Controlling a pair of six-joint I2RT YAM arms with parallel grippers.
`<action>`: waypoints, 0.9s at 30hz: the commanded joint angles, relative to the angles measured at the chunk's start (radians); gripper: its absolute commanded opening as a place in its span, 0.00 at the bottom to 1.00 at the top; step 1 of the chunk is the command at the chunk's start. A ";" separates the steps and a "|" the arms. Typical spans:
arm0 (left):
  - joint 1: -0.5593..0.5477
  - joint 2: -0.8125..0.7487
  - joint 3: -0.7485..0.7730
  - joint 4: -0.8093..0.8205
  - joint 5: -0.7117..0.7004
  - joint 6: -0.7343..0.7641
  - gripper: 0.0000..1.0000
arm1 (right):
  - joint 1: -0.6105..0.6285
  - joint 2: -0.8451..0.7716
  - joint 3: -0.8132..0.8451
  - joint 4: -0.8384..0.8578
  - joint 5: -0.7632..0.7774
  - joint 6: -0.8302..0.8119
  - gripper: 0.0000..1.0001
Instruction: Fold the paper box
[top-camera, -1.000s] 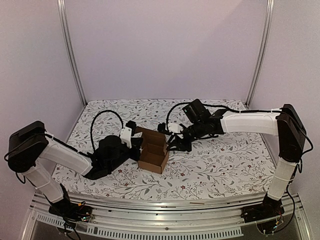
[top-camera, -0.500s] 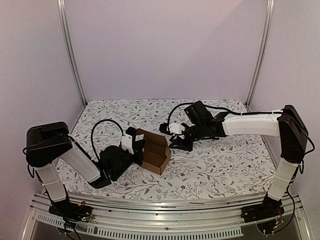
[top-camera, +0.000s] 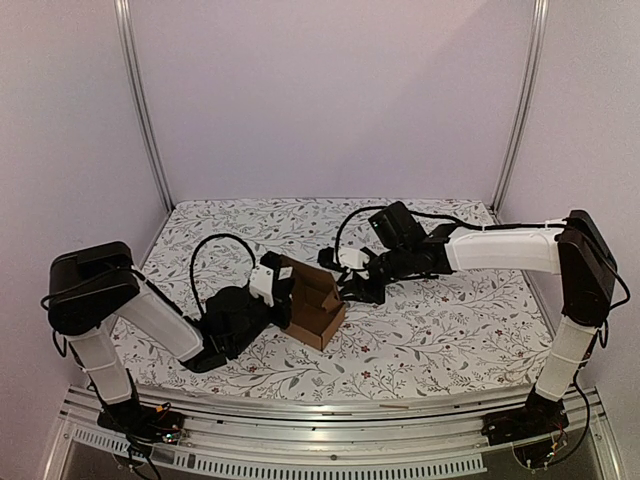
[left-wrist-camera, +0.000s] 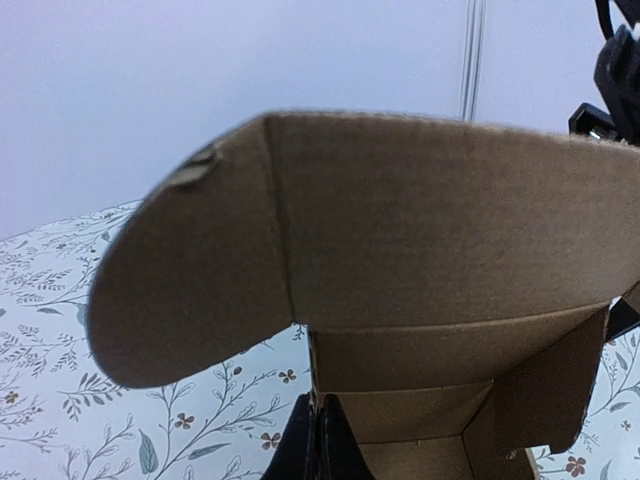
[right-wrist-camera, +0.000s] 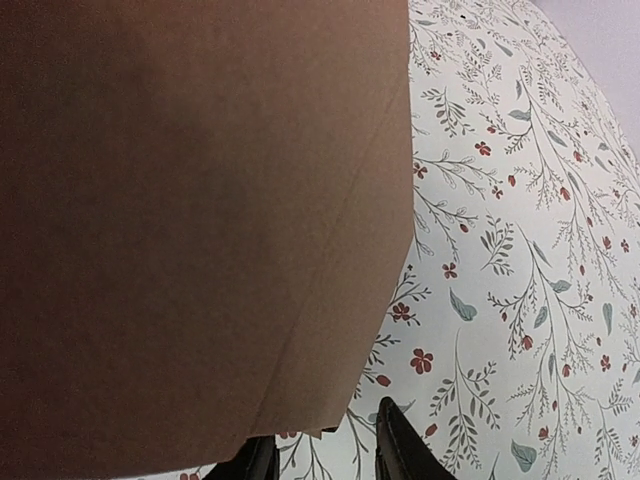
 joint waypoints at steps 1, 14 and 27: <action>-0.019 -0.016 0.013 -0.115 0.033 0.025 0.00 | 0.006 0.010 0.026 0.015 -0.036 0.036 0.34; -0.057 -0.010 -0.058 -0.114 0.007 0.007 0.00 | 0.009 0.013 0.015 -0.082 -0.113 -0.049 0.34; -0.141 0.051 -0.042 -0.091 -0.059 0.106 0.00 | 0.038 0.011 0.006 -0.127 -0.109 -0.120 0.35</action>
